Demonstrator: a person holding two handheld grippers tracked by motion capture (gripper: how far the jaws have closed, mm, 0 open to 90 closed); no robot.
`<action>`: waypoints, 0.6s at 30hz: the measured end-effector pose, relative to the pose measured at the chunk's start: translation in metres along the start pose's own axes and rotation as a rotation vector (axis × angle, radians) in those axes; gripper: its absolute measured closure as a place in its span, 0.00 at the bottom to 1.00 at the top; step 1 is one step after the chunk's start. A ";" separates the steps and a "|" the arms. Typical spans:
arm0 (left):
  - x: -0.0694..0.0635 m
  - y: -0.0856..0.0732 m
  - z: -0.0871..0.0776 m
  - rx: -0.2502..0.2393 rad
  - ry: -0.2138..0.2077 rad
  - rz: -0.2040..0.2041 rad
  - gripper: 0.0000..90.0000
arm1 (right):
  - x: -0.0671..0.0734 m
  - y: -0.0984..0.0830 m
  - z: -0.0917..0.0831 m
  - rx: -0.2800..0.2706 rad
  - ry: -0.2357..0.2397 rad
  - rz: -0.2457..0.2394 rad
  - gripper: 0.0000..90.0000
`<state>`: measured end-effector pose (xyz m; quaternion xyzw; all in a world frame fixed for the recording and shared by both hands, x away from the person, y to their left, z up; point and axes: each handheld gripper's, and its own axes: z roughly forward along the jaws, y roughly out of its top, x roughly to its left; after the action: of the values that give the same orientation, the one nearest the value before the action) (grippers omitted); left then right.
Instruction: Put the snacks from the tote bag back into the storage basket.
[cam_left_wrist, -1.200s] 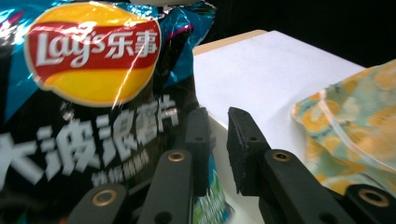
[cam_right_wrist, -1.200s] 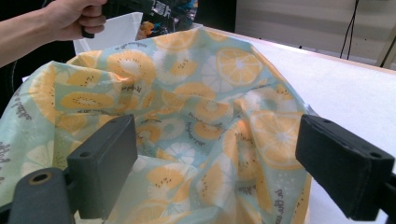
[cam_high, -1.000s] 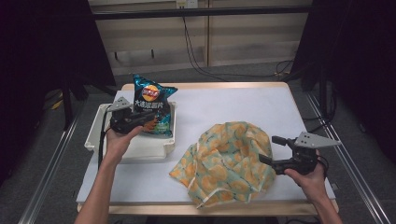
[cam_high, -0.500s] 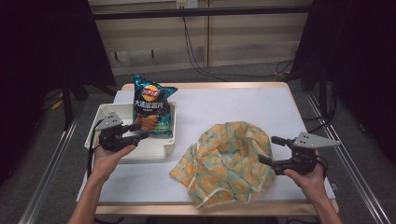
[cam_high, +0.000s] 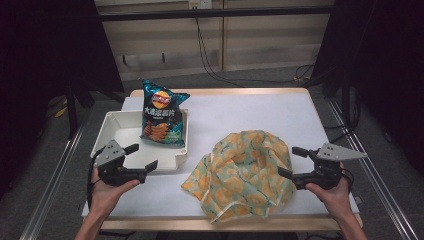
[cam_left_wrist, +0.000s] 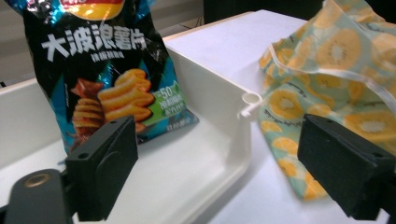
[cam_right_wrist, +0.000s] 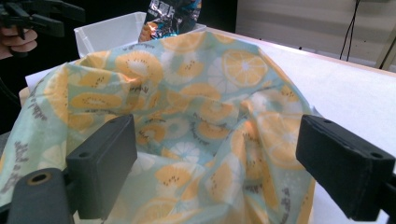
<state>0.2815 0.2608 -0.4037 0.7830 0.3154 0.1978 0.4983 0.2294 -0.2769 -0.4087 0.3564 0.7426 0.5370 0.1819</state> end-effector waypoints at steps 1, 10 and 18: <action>-0.002 -0.002 -0.002 0.002 -0.006 -0.010 0.13 | 0.001 -0.001 -0.002 0.001 -0.009 0.002 0.13; -0.030 -0.015 -0.023 -0.015 0.008 -0.051 0.07 | 0.002 -0.013 -0.022 0.001 -0.043 0.016 0.13; -0.040 -0.039 -0.028 -0.021 0.027 -0.108 0.05 | 0.002 -0.026 -0.034 -0.005 -0.069 0.044 0.13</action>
<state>0.2234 0.2635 -0.4264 0.7569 0.3619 0.1842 0.5121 0.1973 -0.3025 -0.4208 0.3906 0.7265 0.5301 0.1967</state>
